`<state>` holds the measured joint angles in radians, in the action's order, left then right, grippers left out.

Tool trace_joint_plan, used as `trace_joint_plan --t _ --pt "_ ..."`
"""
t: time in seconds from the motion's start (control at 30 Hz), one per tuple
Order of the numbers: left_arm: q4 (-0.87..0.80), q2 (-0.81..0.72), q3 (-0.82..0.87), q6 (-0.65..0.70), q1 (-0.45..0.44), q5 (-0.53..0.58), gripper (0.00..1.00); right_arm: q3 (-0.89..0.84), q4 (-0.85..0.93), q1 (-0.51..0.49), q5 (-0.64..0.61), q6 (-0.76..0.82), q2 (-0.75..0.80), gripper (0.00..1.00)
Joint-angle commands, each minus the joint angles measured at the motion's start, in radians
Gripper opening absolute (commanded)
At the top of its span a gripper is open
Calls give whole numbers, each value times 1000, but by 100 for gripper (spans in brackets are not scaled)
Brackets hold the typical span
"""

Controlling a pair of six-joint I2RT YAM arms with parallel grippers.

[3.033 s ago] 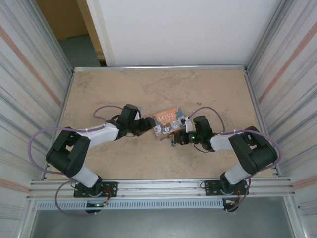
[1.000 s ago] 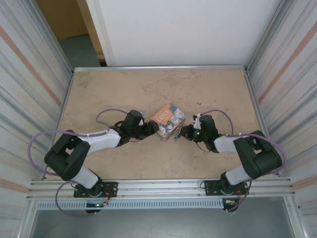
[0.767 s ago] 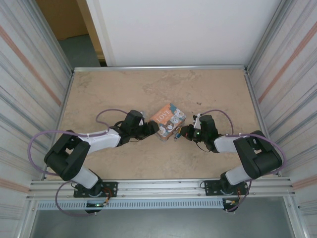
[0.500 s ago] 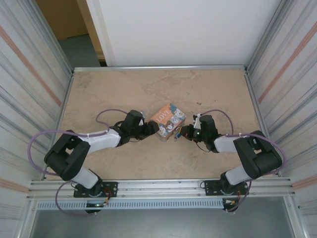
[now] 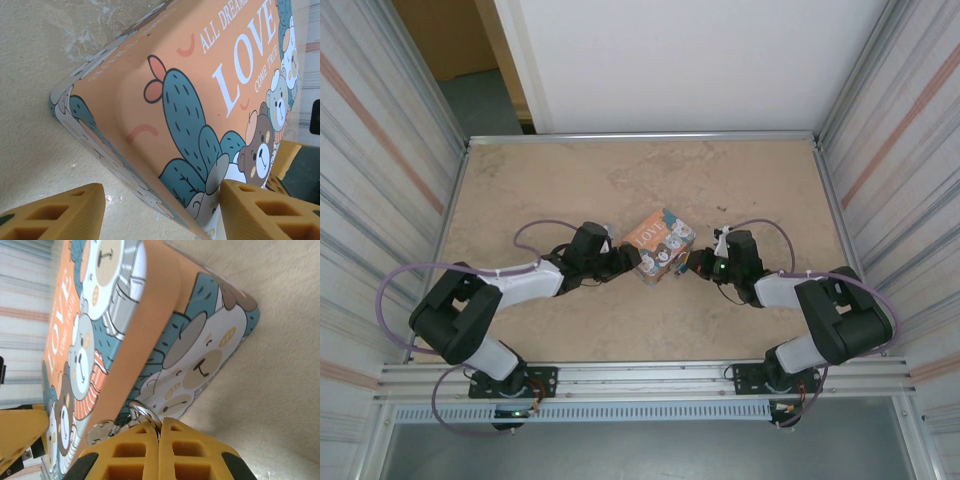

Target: Unlock the padlock with the key

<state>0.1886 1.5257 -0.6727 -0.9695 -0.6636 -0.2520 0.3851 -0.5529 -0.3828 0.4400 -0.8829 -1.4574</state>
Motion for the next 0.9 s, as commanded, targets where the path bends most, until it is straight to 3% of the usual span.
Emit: trace_joint_plan --t 0.0,0.87 --pt "-141 27 50 5 -18 18 61 40 -22 10 -15 -7 27 0" --pt "-187 -105 -38 31 20 -24 66 46 303 31 -127 80 283 0"
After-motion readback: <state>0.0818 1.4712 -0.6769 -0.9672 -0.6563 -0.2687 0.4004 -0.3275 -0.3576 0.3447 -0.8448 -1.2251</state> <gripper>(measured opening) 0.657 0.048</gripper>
